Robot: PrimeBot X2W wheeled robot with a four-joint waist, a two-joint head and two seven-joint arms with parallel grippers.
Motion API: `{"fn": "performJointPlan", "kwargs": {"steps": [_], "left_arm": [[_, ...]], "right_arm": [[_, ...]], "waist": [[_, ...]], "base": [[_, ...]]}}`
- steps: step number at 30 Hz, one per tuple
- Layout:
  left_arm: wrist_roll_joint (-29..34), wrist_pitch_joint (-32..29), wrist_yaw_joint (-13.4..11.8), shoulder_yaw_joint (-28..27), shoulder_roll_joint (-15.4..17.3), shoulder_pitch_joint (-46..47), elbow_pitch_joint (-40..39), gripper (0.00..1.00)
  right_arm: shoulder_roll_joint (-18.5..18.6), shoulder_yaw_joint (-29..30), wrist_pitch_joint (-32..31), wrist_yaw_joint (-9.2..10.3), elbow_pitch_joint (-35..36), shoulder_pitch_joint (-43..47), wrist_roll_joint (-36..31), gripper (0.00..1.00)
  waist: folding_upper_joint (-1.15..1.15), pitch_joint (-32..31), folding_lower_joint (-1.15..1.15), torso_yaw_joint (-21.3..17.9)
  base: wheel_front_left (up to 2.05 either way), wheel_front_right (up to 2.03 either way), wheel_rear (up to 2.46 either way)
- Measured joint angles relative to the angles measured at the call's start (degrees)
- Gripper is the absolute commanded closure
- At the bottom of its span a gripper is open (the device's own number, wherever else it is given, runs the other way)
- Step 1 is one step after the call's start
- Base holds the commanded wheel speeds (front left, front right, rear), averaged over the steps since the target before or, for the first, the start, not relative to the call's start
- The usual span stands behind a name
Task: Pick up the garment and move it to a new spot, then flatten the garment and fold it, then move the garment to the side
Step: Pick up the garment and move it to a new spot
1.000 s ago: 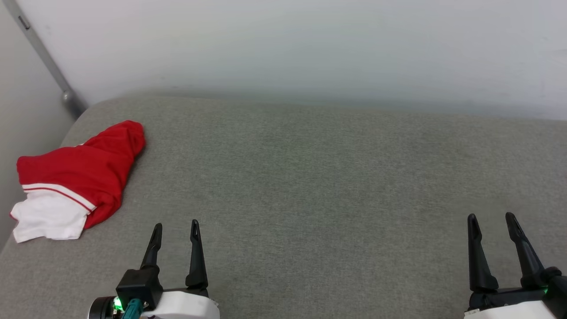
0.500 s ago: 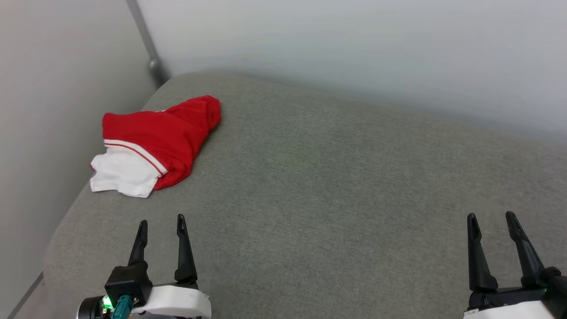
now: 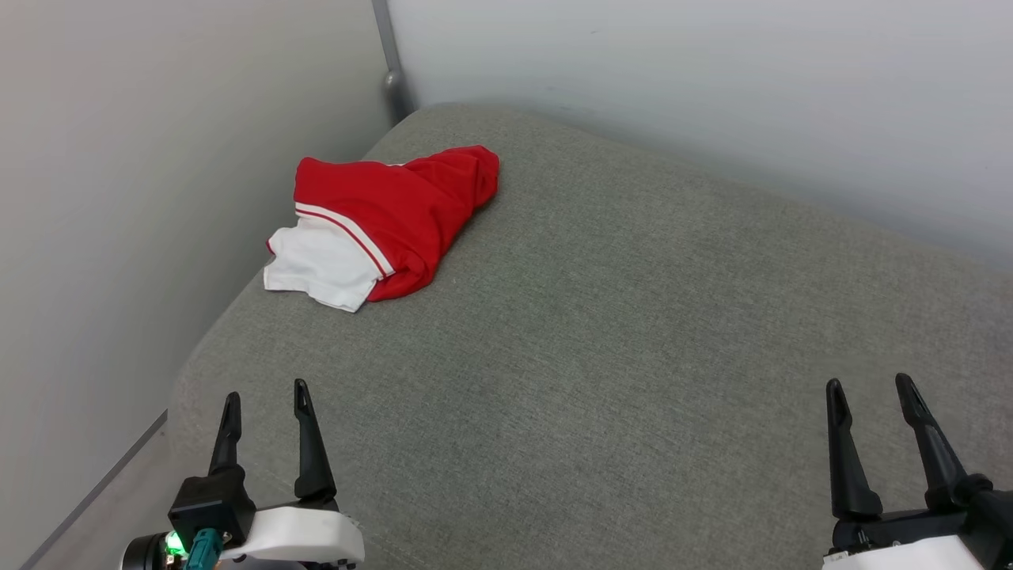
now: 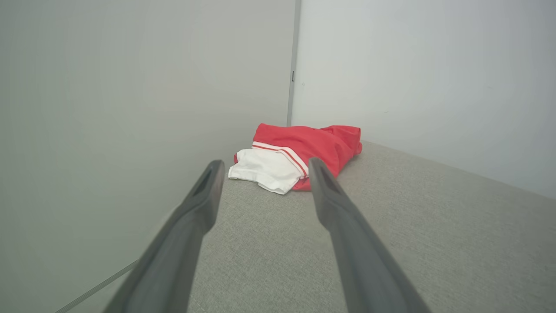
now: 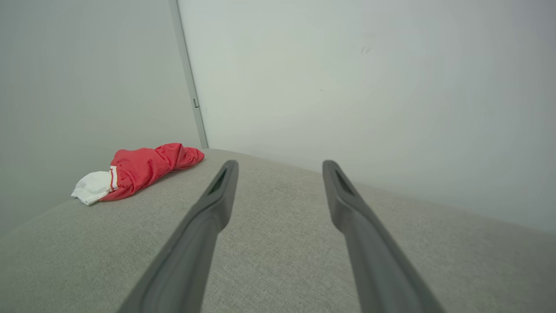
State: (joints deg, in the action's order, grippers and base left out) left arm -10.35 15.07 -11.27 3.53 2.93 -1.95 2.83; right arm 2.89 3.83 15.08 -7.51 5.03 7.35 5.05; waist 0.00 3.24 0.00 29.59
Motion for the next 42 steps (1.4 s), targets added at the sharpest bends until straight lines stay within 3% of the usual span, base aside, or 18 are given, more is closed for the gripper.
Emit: {"fn": "performJointPlan", "kwargs": {"steps": [10,15,25,33,42], "left_arm": [[-0.2,0.0,-0.3,-0.9,0.0,0.0,1.0,0.0],[0.6,0.0,3.0,-4.3,0.3,5.4,3.4,0.0],[0.3,-0.5,9.6,-11.4,10.9,26.7,15.5,0.0],[-2.6,-14.8,15.8,-10.3,19.5,44.3,23.5,0.0],[-12.9,-42.3,18.4,-7.3,26.7,53.9,28.9,0.0]], "right_arm": [[0.0,-0.7,0.0,0.0,-0.2,-0.3,-0.3,0.0],[0.0,-0.8,0.0,0.01,0.2,-0.4,-1.1,0.0],[0.0,-0.8,0.0,0.0,1.7,-5.0,-4.8,0.0],[0.0,-0.1,0.0,0.0,4.6,-8.7,-8.4,0.0],[0.0,-0.6,0.0,0.0,9.4,-12.9,-11.3,0.0]], "waist": [[0.0,0.0,-0.01,-0.2],[0.0,1.0,-0.01,-1.0],[0.0,7.3,0.0,-3.9],[0.0,15.7,0.0,-7.1],[0.0,25.2,0.0,-10.9]], "base": [[0.0,0.0,0.0],[0.0,0.0,0.0],[0.0,0.0,0.0],[0.0,0.0,0.0],[0.0,0.0,0.0]]}}
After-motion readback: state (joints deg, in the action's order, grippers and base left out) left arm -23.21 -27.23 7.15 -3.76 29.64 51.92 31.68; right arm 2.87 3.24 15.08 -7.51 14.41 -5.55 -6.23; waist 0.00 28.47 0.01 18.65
